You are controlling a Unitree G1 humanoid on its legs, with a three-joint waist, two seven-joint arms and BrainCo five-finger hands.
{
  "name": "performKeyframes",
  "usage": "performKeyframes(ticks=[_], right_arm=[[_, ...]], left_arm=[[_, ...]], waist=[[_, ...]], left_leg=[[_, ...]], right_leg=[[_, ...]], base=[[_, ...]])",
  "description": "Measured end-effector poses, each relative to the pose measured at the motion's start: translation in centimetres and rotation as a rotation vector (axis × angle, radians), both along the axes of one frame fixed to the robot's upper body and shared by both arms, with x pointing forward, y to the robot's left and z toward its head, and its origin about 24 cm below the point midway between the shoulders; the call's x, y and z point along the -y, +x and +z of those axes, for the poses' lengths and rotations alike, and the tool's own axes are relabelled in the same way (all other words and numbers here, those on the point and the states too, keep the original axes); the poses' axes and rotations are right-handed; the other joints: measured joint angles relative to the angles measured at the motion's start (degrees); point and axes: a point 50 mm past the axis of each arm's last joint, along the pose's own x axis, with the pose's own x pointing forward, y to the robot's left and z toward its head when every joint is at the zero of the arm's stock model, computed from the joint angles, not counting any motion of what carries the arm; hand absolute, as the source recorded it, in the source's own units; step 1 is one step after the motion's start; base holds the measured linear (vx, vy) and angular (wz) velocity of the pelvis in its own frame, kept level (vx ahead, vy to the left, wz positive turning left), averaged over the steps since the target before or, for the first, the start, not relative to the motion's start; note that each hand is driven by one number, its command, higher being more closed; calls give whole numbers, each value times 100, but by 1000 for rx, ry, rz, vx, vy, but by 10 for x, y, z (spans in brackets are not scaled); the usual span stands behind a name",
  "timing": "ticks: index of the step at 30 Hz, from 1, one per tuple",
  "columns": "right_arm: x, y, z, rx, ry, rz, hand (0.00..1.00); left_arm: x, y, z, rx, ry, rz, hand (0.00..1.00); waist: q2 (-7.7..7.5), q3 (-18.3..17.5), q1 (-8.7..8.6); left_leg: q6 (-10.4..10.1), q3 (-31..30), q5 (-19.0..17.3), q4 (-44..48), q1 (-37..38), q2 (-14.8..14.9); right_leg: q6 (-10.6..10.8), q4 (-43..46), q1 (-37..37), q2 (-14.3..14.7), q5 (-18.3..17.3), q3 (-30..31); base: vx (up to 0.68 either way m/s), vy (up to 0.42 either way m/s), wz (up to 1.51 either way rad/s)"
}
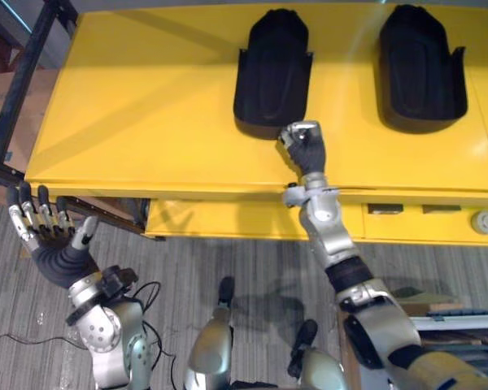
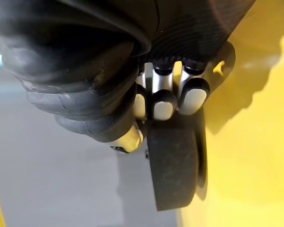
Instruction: Walk over and take plastic housings, then place them on the shelf
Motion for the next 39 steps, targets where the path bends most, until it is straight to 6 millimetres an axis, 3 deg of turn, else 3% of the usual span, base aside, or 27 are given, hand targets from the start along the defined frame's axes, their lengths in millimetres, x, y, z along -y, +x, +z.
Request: performKeyframes(ticks=[13, 16, 19, 20, 21, 24, 27, 31, 34, 39], right_arm=[[-5, -7, 2, 31, -11, -23, 100], [-2, -34, -15, 24, 44, -21, 100], [3, -70, -24, 35, 88, 1, 100], [11, -88, -24, 52, 110, 5, 100], [20, -102, -28, 47, 119, -6, 0], [56, -129, -43, -11, 130, -143, 0], [88, -148, -58, -83, 143, -300, 0], [129, -182, -88, -230, 150, -523, 0], [151, -206, -102, -308, 149, -675, 0], [159, -227, -110, -337, 219, -765, 0]], left_arm=[[8, 2, -3, -18, -6, -41, 0], [10, -1, -7, -39, -3, -56, 0], [17, -5, -5, -34, 10, -95, 0], [20, -5, -5, -35, 12, -111, 0], [22, -4, -7, -42, 10, -122, 0], [33, 2, -7, -56, 18, -194, 0], [42, 7, -7, -59, 29, -252, 0], [48, 16, -18, -112, 16, -279, 0], [56, 21, -19, -109, 12, -312, 0], [71, 23, -20, -113, -14, -359, 0]], waist=[[-2, 57, -18], [-46, 38, -31], [-168, -36, -264], [-277, -194, -366], [-417, -435, -513], [-681, -952, -801], [-735, -1190, -1005], [-569, -1414, -1450], [-438, -1535, -1644], [-354, -1729, -1880]], left_leg=[[3, 87, 0, 0, 15, 20], [18, 281, -44, 0, 127, 48], [17, 616, -168, -2, 404, 102], [13, 791, -233, -2, 477, 135], [-2, 988, -308, -3, 537, 169], [-64, 1508, -494, -2, 818, 276], [-130, 1866, -609, -1, 1070, 365], [-211, 2563, -764, -1, 1430, 510], [-277, 2946, -822, -1, 1596, 587], [-401, 3597, -914, -1, 1927, 759]], right_leg=[[-24, 72, -62, -4, -38, 55], [47, 0, -37, 11, 19, 227], [57, -141, 95, 43, 104, 534], [67, -211, 91, 63, 139, 696], [51, -272, 45, 86, 157, 885], [53, -334, 14, 180, 193, 1397], [41, -334, 16, 271, 219, 1773], [38, -467, -9, 451, 375, 2405], [29, -557, -68, 577, 485, 2787], [48, -671, -74, 811, 578, 3304]], base=[[1, -4, -1], [32, -18, -30], [35, -10, -57], [41, -5, -79], [51, -9, -82], [96, -28, -87], [54, -22, -78], [11, -13, -81], [-12, -21, -71], [-9, -35, -62]])
